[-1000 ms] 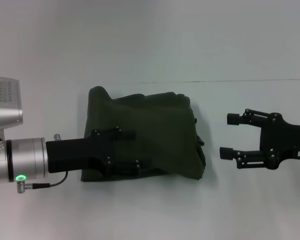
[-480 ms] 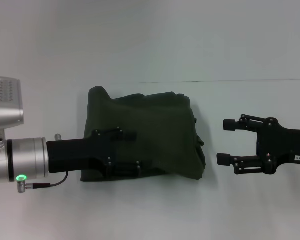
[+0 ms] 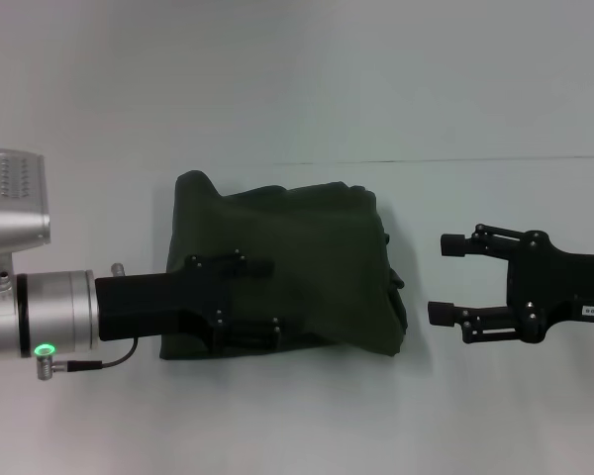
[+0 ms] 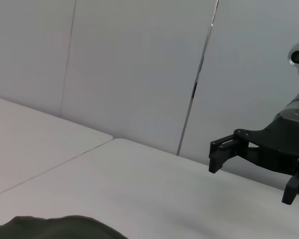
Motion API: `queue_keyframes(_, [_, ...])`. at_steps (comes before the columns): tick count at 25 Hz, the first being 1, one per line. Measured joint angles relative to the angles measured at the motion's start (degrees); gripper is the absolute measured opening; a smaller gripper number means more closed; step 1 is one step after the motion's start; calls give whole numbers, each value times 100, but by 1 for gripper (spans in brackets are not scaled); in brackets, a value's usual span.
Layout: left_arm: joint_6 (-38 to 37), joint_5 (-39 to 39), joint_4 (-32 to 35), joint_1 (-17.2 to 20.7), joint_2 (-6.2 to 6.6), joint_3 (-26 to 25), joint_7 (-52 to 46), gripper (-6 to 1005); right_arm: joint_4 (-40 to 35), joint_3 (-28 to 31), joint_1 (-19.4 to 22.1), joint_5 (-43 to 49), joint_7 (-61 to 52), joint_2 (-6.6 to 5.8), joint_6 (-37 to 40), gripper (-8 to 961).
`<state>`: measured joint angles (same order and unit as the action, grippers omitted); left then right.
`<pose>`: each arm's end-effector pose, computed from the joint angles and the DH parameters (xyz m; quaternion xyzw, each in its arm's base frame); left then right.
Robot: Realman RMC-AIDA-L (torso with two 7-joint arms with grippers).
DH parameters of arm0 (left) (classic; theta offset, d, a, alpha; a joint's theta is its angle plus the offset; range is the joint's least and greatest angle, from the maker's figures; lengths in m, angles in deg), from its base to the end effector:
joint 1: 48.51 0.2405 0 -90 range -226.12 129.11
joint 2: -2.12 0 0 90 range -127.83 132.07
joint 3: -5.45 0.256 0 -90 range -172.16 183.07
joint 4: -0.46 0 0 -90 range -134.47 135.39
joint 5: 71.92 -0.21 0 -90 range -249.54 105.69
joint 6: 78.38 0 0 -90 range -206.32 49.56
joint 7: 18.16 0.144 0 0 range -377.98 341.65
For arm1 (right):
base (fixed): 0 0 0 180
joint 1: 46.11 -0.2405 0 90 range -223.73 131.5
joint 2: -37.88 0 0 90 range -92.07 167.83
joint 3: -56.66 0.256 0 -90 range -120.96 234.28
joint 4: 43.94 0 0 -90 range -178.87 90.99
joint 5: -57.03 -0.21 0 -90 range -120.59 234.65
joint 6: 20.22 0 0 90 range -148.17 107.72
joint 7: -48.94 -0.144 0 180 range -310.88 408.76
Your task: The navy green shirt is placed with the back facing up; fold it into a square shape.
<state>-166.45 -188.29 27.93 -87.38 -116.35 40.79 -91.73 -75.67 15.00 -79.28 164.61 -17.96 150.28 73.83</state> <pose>-0.2296 0.3517 -0.0216 -0.9423 -0.1771 -0.2665 0.0988 0.2538 0.3422 0.0324 -0.9505 0.0940 0.2644 0.1336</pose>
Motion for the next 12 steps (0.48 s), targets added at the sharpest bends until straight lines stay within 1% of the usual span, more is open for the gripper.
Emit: queue_keyframes(12, [0, 0, 13, 2, 0, 0, -12, 950, 0, 0, -23, 6, 11, 9, -27, 945])
